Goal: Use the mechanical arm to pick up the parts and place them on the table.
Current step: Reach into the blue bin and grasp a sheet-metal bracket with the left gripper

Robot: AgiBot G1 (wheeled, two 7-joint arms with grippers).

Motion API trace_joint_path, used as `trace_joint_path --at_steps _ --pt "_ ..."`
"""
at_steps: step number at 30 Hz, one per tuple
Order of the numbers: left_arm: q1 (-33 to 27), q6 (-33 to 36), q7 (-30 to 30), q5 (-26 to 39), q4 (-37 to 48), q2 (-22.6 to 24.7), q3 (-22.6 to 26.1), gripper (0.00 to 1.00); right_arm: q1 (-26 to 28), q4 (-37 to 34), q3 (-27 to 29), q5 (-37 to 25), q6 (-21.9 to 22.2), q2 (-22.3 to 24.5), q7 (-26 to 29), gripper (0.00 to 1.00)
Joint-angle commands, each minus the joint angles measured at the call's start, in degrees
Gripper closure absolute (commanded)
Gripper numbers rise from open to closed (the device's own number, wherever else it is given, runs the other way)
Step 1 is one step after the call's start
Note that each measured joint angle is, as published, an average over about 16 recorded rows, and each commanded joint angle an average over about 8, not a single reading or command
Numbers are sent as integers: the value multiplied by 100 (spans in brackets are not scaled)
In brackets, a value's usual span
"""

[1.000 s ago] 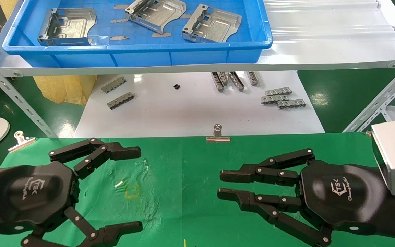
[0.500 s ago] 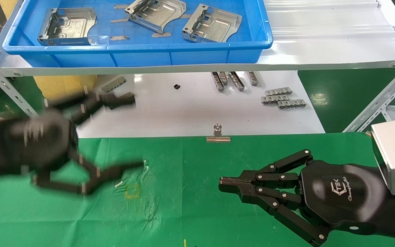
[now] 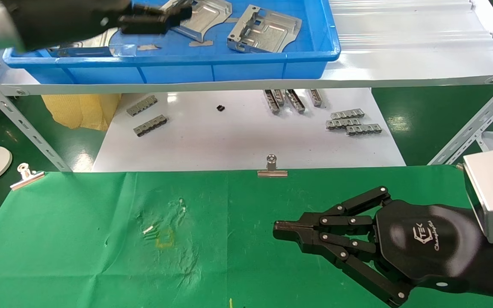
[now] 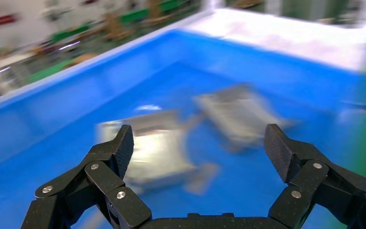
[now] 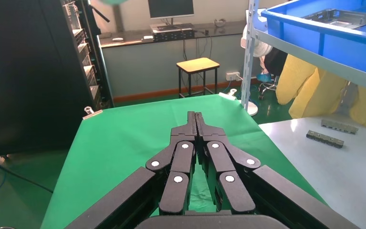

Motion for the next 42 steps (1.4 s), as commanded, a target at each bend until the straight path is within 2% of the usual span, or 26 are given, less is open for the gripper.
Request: trace_joint_path --at_steps 1,3,4,5,11,12,13,27,42 --pt "-331 -486 150 277 589 357 111 0 0 0 -1 0 0 0 0 28" --pt "-518 -849 240 419 999 643 182 0 0 0 -1 1 1 1 -1 4" --pt "-593 -1006 276 472 1175 772 210 3 0 0 -2 1 1 1 -1 0" --pt "-658 -1148 304 512 1336 889 231 10 0 0 -2 1 1 1 -1 0" --pt "-875 -1662 393 616 1909 1331 289 83 1 0 -4 3 2 2 -2 0" --pt "-895 -1710 403 623 1954 1370 294 93 1 0 -4 3 2 2 -2 0" --pt "-913 -1759 415 633 1991 1403 301 98 1 0 -4 3 2 2 -2 0" --pt "-876 -2544 411 736 2033 1562 405 100 2 0 -9 6 4 4 -4 0" --pt "-751 -2734 -31 598 1998 1555 386 100 3 0 -13 9 6 5 -7 0"
